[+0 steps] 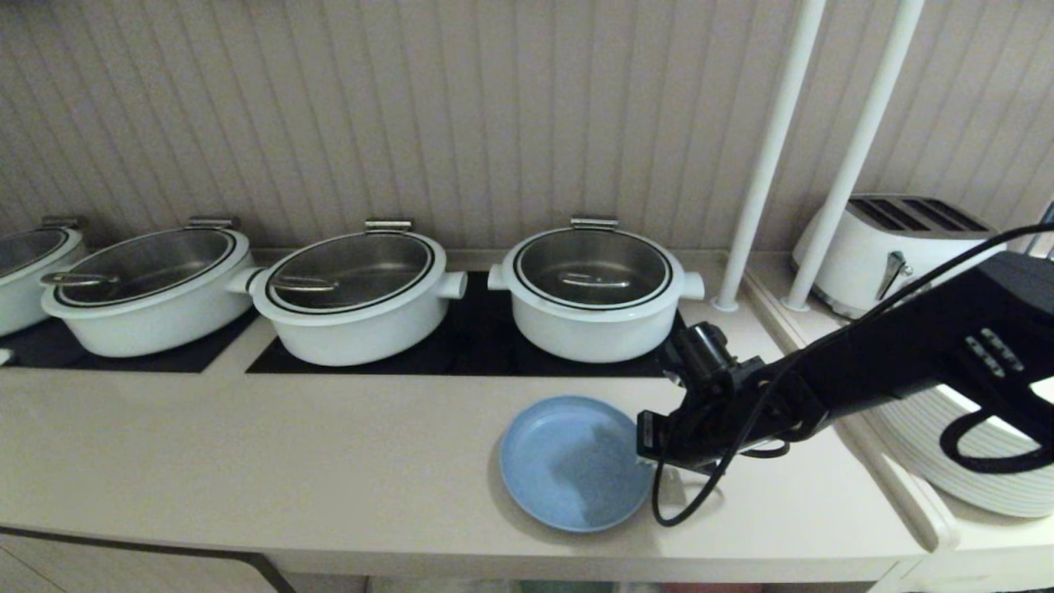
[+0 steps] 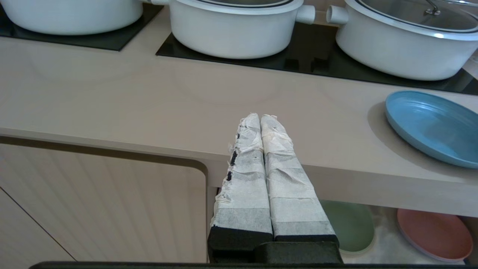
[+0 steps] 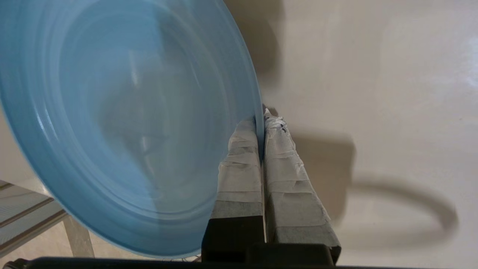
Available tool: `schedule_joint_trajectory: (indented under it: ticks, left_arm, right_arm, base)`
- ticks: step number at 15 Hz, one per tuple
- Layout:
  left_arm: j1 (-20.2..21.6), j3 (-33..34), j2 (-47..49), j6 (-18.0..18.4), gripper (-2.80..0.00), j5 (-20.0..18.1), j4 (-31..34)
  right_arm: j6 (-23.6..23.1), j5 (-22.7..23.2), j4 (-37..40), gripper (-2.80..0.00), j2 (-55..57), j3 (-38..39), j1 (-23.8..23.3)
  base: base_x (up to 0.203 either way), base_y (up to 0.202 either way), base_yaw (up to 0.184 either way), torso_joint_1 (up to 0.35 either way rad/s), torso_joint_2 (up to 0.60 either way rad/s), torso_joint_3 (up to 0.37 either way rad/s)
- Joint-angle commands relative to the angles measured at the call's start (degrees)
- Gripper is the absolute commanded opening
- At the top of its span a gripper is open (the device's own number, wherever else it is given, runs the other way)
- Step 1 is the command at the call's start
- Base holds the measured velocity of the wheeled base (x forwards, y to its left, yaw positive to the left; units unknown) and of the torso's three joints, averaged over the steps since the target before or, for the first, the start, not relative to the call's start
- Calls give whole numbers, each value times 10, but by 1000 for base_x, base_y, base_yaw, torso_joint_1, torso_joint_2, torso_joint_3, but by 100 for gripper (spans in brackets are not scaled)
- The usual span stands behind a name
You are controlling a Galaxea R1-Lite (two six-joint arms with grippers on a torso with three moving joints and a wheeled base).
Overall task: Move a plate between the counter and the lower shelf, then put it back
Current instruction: Put the plate
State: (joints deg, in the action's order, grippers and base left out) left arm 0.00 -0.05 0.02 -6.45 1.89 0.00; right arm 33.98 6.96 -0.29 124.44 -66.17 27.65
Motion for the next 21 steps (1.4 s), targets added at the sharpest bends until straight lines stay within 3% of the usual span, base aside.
schedule_joint_trajectory:
  ticks: [1,7,8,9,21]
  left_arm:
    - [0,0,0,-1,-280,0,0]
    - [0,0,0,-1,-280,0,0]
    - [0,0,0,-1,-280,0,0]
    - [0,0,0,-1,-280,0,0]
    - [0,0,0,-1,-280,0,0]
  right_arm:
    - [2,0,-1,-280,4,-2,-2]
    - [2,1,-6,-280,5,-12,-3]
    - [2,1,-6,-238,4,-12,-3]
    - [2,1,-6,0,4,-12,-3]
    - [1,-10,-15,0,-25,-3,-4]
  base:
    - [0,0,0,0,0,0]
    - [0,0,0,0,0,0]
    - [0,0,0,0,0,0]
    - [0,0,0,0,0,0]
    - [0,0,0,0,0,0]
